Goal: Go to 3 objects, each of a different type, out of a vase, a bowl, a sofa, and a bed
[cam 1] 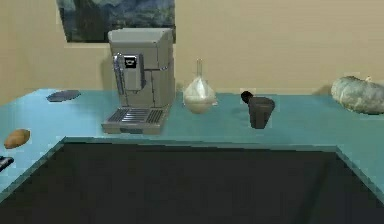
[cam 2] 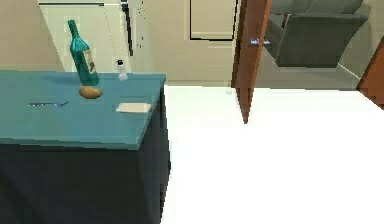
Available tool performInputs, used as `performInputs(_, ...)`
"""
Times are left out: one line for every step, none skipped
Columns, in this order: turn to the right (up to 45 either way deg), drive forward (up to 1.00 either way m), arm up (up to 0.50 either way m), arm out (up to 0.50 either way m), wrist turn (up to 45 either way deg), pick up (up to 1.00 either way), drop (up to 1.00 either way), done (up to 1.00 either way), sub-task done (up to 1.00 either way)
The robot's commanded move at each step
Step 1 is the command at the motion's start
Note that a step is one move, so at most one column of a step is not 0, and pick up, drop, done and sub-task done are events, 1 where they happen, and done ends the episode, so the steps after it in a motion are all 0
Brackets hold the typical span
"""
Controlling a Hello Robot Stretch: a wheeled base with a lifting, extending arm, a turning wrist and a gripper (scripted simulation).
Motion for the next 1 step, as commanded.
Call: performInputs(0.0,0.00,0.00,0.00,0.0,0.00,0.00,1.00,0.00)
